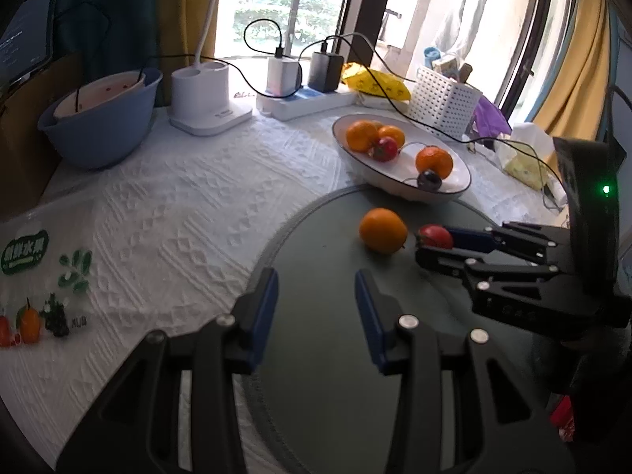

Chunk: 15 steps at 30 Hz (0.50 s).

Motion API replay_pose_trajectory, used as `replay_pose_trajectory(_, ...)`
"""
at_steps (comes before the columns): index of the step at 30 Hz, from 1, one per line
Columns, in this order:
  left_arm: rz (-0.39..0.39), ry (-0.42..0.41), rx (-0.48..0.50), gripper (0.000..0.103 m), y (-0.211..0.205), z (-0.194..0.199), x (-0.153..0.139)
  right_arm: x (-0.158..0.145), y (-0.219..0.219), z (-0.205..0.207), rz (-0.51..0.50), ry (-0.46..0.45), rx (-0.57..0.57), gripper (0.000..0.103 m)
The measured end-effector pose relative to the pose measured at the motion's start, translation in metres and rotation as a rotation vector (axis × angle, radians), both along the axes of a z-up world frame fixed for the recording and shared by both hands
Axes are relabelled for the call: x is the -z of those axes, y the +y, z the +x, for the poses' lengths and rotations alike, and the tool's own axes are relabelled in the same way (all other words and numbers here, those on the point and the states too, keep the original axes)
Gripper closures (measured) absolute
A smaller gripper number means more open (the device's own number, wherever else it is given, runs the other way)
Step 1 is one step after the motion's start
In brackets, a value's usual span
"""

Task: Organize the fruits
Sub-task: 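Lower the open right tool around the red tomato on the tray, then grasp and lift the red tomato with the right tool while the left tool grasps the orange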

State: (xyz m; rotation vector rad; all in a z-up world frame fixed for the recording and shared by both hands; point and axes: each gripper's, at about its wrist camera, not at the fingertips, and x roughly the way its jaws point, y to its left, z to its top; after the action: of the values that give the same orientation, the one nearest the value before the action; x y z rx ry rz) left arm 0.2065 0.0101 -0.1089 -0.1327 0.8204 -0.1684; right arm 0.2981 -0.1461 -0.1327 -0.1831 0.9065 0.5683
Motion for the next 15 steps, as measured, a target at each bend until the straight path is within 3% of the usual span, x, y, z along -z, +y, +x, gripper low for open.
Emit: replay_pose_trajectory(15, 0.039, 0.005, 0.067, 0.061, -0.040, 0.022, -0.006, -0.005, -0.039, -0.007, 0.068, -0.010, 0.049, 0.068)
